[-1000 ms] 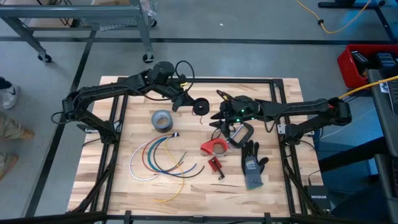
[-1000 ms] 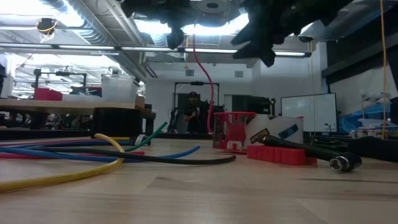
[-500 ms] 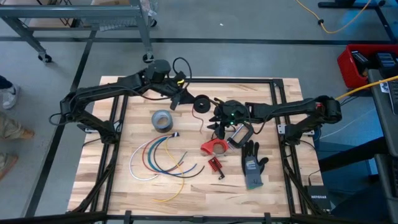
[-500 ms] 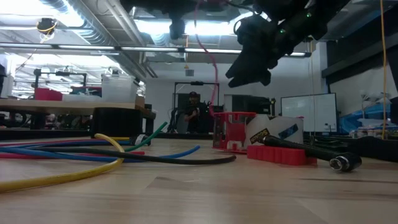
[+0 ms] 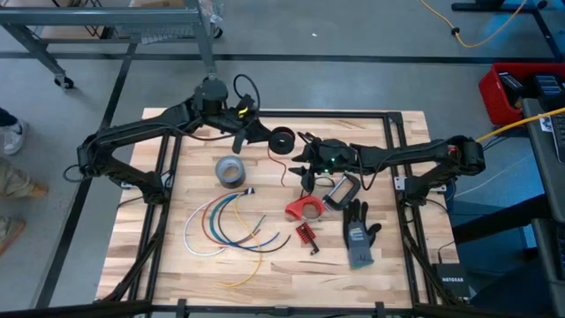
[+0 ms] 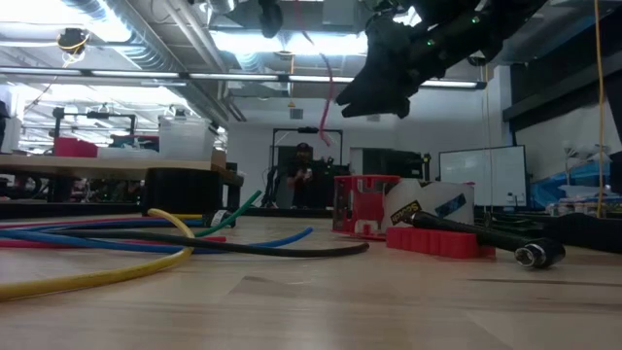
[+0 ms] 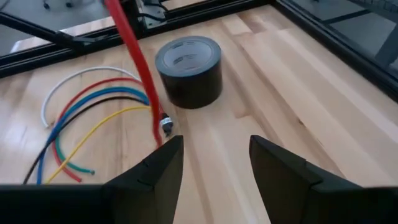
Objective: Coil cords
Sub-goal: Coil the red wire onto the spool
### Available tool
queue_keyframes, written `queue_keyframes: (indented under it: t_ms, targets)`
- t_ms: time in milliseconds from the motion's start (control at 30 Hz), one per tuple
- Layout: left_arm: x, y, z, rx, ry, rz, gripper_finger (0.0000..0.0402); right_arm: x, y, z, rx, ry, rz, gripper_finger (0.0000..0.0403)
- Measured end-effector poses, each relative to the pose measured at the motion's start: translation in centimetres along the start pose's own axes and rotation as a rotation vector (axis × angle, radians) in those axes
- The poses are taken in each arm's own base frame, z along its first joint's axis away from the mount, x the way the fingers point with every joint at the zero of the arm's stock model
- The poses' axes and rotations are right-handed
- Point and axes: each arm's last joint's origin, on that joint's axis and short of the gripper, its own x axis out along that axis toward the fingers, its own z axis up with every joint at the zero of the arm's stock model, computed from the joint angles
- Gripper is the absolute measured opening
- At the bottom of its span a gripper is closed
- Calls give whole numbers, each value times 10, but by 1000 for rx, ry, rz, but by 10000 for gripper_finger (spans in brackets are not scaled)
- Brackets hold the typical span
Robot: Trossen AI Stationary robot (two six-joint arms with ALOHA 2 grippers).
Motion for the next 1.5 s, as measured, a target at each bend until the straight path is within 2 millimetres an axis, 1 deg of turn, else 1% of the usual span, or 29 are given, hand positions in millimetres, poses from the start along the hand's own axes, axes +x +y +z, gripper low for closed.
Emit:
queue_keyframes:
  t_ms: [133,333,533,667,900,1500]
  targets:
    - [-4,-4,2,9,-12,-4,0,0,0,1,0,-9,-4,186]
    - [-5,-5,4,34,-32,-12,0,0,1,2,1,-25,3,186]
    - [-6,-6,5,59,-40,-5,0,-1,4,9,-1,-86,98,186]
    - [-6,-6,5,77,-42,-3,0,-1,6,14,-2,-128,122,186]
    - [-6,-6,5,77,-42,-2,0,-2,7,15,-6,-141,167,186]
    - [-6,-8,10,111,-83,-17,0,-2,8,16,0,-145,179,186]
